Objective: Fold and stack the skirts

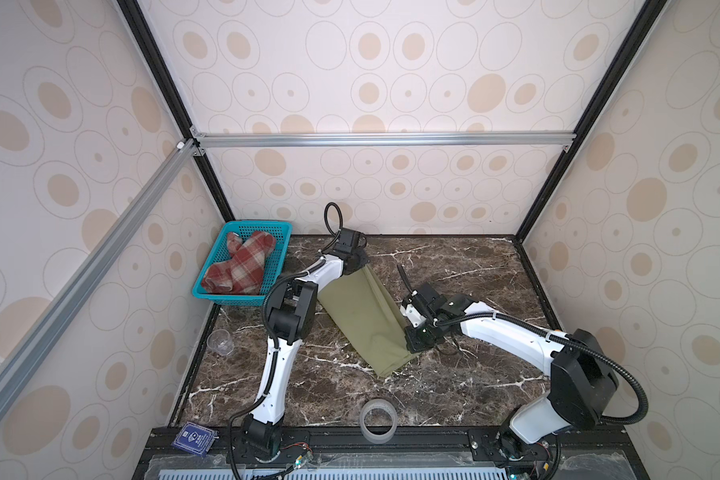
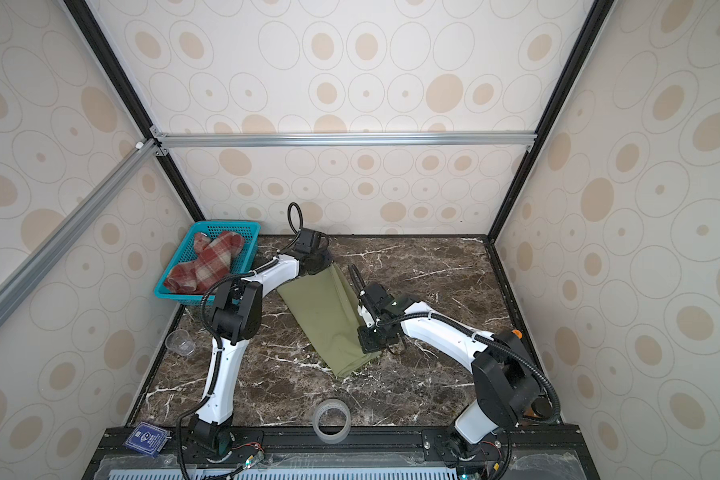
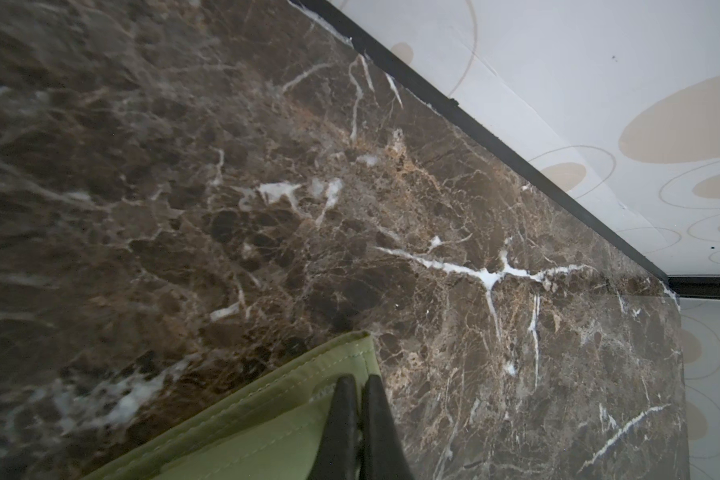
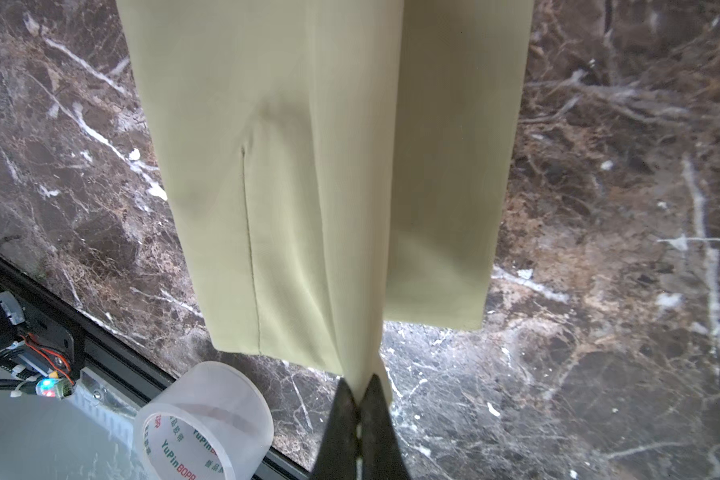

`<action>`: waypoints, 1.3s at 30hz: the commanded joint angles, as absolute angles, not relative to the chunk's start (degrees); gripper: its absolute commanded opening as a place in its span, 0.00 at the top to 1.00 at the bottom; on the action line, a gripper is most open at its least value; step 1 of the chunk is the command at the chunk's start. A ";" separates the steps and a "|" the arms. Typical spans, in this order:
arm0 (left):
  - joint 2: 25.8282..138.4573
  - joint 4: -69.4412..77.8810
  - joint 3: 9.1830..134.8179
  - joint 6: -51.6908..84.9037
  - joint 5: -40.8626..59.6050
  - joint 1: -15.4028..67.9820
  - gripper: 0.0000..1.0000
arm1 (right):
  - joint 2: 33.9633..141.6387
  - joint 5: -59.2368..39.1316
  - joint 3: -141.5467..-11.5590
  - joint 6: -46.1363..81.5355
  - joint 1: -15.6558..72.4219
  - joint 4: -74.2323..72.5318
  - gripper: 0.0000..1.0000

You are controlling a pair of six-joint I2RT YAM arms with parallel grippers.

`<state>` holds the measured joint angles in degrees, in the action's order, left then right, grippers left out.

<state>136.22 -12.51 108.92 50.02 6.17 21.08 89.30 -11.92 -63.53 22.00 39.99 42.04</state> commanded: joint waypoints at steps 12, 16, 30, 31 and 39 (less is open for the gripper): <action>137.79 -12.57 111.57 50.86 5.44 21.36 1.00 | 92.15 -11.15 -65.21 20.48 39.62 44.06 1.00; 137.79 -13.32 111.71 50.56 4.87 21.36 1.00 | 92.76 -11.07 -65.51 20.14 39.62 44.21 1.00; 137.39 -14.28 111.54 50.12 3.66 21.36 1.00 | 94.70 -9.45 -65.84 19.04 39.64 43.86 1.00; 137.17 -14.31 111.38 50.15 3.37 21.36 1.00 | 94.83 -9.33 -65.83 18.98 39.59 43.78 1.00; 136.44 -15.23 111.01 49.81 2.24 21.35 1.00 | 95.89 -9.37 -65.06 18.77 39.64 42.83 1.00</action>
